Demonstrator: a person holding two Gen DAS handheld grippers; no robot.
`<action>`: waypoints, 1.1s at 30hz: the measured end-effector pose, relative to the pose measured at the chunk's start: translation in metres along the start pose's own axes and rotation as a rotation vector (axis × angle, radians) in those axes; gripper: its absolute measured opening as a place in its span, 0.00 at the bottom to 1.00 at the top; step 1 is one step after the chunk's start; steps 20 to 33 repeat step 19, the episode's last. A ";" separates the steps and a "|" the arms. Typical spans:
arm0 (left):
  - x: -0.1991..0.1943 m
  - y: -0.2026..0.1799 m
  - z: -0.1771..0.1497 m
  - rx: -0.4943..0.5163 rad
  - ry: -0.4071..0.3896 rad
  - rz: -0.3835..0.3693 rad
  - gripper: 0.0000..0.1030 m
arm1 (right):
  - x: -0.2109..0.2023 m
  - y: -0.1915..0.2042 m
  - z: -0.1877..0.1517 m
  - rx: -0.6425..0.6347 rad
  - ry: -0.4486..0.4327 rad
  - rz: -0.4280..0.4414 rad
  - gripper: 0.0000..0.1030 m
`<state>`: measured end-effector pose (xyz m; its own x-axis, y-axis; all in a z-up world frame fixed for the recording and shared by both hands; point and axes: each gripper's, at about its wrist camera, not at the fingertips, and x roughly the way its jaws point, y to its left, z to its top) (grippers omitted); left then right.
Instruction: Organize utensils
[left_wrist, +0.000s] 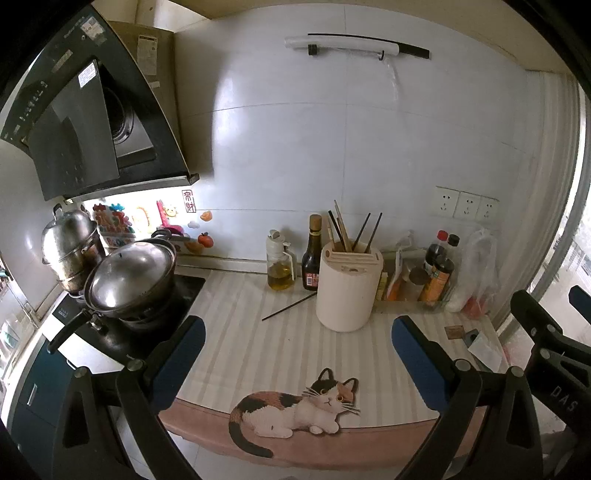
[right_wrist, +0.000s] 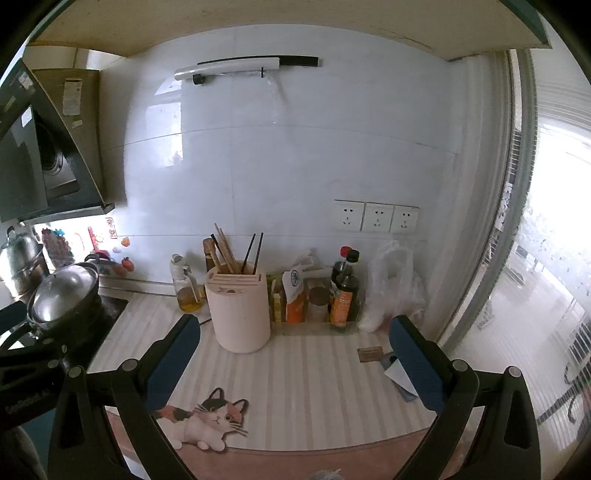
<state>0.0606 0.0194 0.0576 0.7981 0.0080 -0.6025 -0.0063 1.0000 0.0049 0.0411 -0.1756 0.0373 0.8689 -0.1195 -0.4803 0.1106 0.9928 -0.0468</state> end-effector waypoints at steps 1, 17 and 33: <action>0.000 0.000 0.000 0.002 -0.002 0.002 1.00 | 0.000 0.000 0.000 0.001 0.000 0.000 1.00; -0.001 -0.002 0.002 0.001 -0.011 0.008 1.00 | -0.002 0.000 0.002 0.012 -0.002 -0.005 1.00; -0.003 0.000 0.002 0.001 -0.014 0.001 1.00 | -0.002 0.000 0.003 0.013 -0.001 -0.004 1.00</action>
